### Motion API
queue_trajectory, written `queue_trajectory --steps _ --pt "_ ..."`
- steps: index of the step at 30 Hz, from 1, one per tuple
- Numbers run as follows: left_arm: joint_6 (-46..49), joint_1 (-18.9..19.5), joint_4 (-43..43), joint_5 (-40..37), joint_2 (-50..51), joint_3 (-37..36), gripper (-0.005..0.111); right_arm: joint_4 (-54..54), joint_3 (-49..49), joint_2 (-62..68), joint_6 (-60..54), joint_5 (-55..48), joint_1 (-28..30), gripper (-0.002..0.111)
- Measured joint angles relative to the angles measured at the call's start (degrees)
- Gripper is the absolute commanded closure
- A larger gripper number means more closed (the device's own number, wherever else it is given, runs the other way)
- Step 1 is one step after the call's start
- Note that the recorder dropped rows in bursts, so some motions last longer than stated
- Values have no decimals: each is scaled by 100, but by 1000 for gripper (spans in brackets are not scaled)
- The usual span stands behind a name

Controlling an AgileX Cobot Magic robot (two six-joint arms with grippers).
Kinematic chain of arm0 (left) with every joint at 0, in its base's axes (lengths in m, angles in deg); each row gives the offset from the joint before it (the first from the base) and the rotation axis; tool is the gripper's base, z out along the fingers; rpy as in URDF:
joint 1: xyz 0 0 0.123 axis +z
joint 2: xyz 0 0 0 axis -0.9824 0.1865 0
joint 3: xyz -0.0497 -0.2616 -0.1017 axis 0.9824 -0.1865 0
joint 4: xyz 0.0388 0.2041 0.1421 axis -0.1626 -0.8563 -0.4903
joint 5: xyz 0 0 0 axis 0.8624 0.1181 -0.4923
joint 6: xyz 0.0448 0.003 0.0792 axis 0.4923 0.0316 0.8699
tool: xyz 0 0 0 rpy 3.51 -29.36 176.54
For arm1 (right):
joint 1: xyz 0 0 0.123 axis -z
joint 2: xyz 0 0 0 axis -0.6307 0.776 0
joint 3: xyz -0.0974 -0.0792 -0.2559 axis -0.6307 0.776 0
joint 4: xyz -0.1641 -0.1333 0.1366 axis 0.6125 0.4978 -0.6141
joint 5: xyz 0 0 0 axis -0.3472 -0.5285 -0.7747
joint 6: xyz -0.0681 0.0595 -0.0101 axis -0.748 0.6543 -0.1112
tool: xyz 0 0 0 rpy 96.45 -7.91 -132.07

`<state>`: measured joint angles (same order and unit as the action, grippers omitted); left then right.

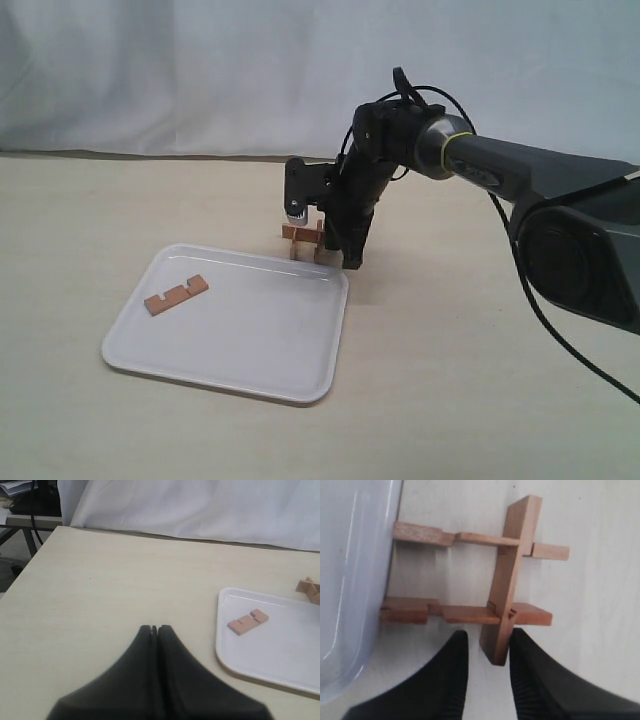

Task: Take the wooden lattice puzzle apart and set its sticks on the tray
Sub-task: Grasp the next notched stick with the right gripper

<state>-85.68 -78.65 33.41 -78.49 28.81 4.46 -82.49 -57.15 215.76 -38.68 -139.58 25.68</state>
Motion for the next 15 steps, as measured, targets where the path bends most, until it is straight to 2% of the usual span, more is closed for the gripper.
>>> queue_trajectory --steps 8,15 --pt "0 0 0 0 0 0 107 -52 0 0 121 -32 0 104" --pt "0 0 0 0 0 0 107 -116 0 -44 190 -47 0 104"
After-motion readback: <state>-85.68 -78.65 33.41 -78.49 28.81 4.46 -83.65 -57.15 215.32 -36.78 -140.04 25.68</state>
